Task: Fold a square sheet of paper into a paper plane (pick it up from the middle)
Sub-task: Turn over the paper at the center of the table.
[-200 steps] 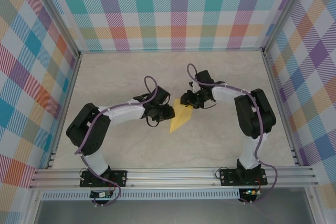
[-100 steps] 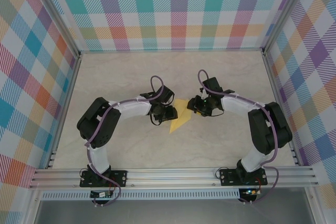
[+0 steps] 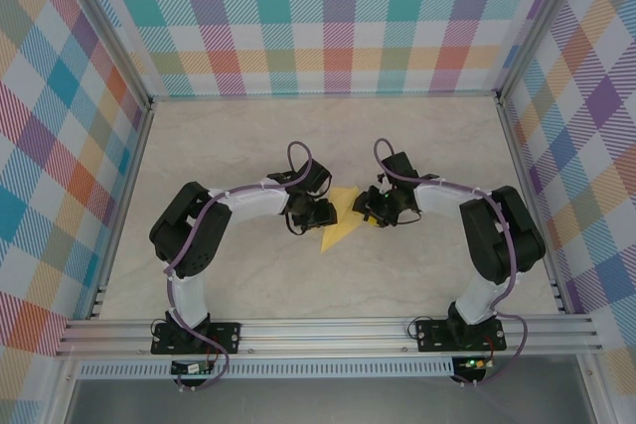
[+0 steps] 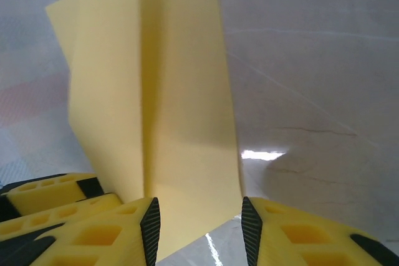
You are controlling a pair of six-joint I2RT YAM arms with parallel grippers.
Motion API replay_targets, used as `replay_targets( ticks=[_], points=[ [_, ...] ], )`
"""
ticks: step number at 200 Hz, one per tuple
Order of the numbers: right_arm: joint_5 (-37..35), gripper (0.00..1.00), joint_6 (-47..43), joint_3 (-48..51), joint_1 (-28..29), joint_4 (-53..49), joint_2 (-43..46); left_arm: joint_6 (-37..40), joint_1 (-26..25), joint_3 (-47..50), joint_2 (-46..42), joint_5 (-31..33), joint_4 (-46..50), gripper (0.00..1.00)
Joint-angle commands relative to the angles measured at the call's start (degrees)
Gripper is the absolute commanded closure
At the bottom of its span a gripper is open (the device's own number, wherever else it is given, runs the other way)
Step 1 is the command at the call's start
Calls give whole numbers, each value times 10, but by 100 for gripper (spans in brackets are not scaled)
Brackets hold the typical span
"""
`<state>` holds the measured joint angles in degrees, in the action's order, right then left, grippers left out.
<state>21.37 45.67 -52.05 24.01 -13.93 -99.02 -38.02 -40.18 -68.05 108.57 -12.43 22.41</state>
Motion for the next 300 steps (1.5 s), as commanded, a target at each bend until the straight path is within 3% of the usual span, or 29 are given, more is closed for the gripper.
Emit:
replay_targets(
  ticks=[1, 114, 141, 204, 300],
  points=[
    [18, 59, 7, 0, -2, 7, -18, 9, 4, -10, 16, -6, 5, 61],
    [69, 67, -6, -7, 3, 60, -40, 14, 4, -15, 32, -16, 8, 67],
    [64, 64, -21, -27, 6, 32, -51, 14, 4, -16, 34, -16, 11, 68],
    [68, 54, -21, -27, 3, 77, -23, 6, 14, -4, 20, -21, 0, 70],
    [82, 51, -28, -66, -12, 71, -79, -26, 42, 42, 2, -55, -56, 70]
  ],
)
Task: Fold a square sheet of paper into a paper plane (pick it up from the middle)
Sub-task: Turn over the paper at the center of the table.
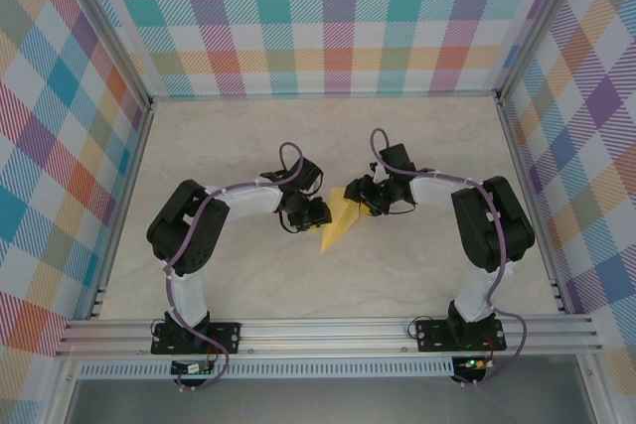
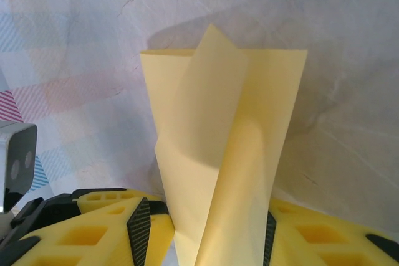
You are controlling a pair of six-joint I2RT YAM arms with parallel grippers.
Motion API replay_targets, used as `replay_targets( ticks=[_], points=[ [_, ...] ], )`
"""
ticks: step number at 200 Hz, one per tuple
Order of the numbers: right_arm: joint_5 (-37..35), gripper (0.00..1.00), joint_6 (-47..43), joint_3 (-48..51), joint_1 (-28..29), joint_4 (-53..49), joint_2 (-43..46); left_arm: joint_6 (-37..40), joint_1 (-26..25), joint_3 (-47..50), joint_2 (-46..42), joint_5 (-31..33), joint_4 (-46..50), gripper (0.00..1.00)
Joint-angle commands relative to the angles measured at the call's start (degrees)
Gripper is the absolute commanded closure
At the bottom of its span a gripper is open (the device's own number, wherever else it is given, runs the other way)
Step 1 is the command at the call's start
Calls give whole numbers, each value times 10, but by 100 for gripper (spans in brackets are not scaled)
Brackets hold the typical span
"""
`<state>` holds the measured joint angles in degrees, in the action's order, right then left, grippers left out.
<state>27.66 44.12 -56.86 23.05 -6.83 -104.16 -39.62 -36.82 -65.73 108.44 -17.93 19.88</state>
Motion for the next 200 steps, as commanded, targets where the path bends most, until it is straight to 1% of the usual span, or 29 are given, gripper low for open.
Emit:
replay_targets(
  ticks=[1, 22, 46, 85, 126, 182, 200],
  points=[
    [20, 51, -12, -18, -3, 0, -28, -10, 8, 18, 4, 0, -31, 70],
    [30, 51, -6, -11, -2, 21, -39, -11, 10, 17, 1, -1, -30, 70],
    [53, 55, -7, -7, -3, 50, -47, -9, 10, 18, -1, 5, -26, 70],
    [79, 58, -9, -11, -2, 84, -58, -10, 10, 21, -7, 10, -21, 71],
    [81, 59, -19, -32, -2, 77, -73, -13, 10, 24, -12, 11, -23, 70],
    [98, 73, -30, -47, -2, 81, -91, -18, 11, 27, -27, 11, -30, 70],
    [94, 80, -37, -55, -2, 70, -84, -22, 11, 35, -43, 21, -31, 70]
  ],
)
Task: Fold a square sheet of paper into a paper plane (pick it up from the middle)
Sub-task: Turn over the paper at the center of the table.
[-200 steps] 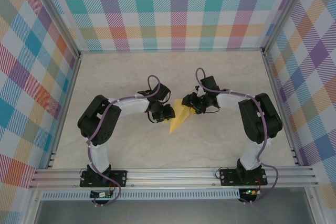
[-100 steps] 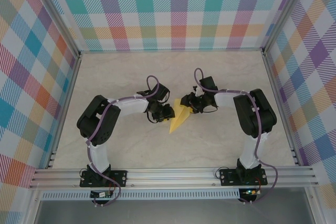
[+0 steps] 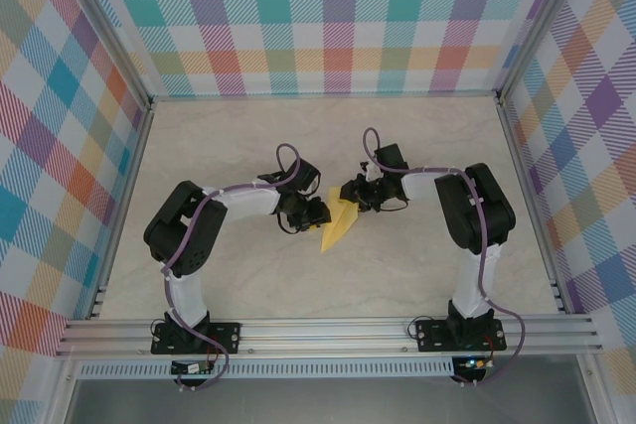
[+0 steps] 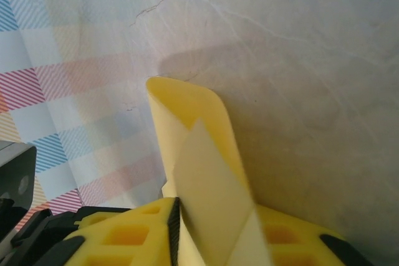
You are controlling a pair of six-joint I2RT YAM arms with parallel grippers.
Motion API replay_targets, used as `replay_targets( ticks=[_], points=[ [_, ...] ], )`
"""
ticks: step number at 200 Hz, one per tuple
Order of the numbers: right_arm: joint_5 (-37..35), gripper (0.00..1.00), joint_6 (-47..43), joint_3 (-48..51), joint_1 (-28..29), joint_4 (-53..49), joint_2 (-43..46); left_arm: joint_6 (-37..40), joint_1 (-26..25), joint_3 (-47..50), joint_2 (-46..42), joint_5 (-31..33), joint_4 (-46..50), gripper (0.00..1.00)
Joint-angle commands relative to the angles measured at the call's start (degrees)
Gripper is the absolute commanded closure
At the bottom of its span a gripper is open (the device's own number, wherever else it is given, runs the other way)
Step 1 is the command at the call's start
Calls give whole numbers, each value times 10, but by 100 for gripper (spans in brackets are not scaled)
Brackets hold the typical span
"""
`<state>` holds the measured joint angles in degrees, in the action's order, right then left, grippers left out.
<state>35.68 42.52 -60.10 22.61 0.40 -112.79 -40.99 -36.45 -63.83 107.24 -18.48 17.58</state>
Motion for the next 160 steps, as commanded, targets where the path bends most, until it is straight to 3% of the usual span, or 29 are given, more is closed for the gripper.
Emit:
replay_targets(
  ticks=[1, 26, 58, 91, 129, 160],
  points=[
    [15, 80, -22, -23, 3, -3, 3, -8, 8, 17, -32, 27, -8, 70],
    [8, 90, -47, -46, 2, -52, 24, -19, 9, 41, -75, 55, -11, 70],
    [-54, 93, -125, -101, 3, -200, 64, -33, 12, 77, -154, 119, -1, 67],
    [-293, 95, -217, -234, 21, -479, 76, -42, 18, 113, -244, 207, 43, 63],
    [-591, 94, -253, -374, 89, -672, 35, -84, 39, 175, -339, 284, 69, 60],
    [-641, 91, -211, -465, 130, -751, -43, -121, 53, 212, -403, 333, 91, 57]
  ],
)
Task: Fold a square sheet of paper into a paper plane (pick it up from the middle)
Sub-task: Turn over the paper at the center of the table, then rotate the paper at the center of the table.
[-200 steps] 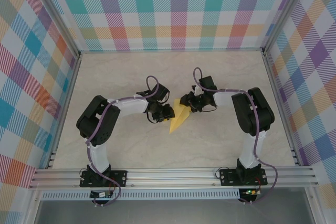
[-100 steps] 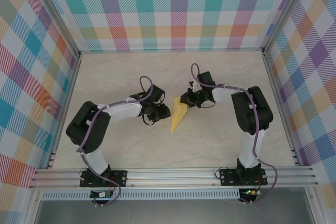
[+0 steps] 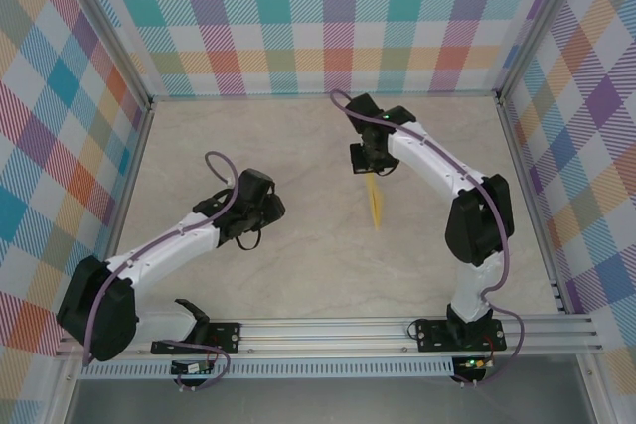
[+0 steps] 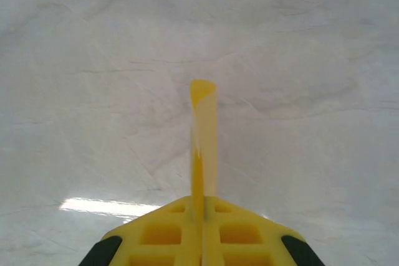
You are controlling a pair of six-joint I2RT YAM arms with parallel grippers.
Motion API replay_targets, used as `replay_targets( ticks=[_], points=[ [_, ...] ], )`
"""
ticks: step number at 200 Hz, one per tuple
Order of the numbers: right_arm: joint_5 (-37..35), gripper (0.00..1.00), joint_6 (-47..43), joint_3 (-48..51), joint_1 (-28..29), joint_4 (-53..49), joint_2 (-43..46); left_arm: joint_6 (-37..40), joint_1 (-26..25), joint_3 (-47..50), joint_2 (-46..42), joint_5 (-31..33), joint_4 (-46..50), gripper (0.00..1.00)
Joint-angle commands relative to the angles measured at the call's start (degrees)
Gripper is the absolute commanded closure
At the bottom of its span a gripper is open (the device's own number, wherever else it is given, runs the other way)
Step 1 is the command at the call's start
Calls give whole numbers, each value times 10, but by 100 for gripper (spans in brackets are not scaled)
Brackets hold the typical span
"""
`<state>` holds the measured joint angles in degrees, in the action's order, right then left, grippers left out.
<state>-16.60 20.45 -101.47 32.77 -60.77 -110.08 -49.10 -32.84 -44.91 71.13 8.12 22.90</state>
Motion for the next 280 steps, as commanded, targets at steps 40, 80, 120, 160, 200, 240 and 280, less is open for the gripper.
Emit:
replay_targets(
  ticks=[40, 80, 120, 160, 200, 240, 280],
  points=[
    [-123, 88, 43, -181, 104, -204, -224, -64, 22, 45, -96, 96, 63, 55],
    [-48, 71, 62, -331, 175, -246, -344, -80, 23, 63, -141, 114, 74, 54],
    [127, 37, 46, -261, 186, -121, -256, -83, 24, 71, -168, 116, 74, 52],
    [215, 25, 33, -31, 146, 54, -57, -81, 24, 70, -150, 86, 55, 50],
    [443, 59, 35, 174, 27, 244, 15, -47, 24, 58, -67, -14, -18, 49],
    [528, 74, 36, 181, -16, 281, -55, -15, 23, 13, 50, -118, -58, 50],
    [478, 77, 58, 178, -26, 290, -105, -17, 23, -4, 108, -157, -89, 50]
  ],
)
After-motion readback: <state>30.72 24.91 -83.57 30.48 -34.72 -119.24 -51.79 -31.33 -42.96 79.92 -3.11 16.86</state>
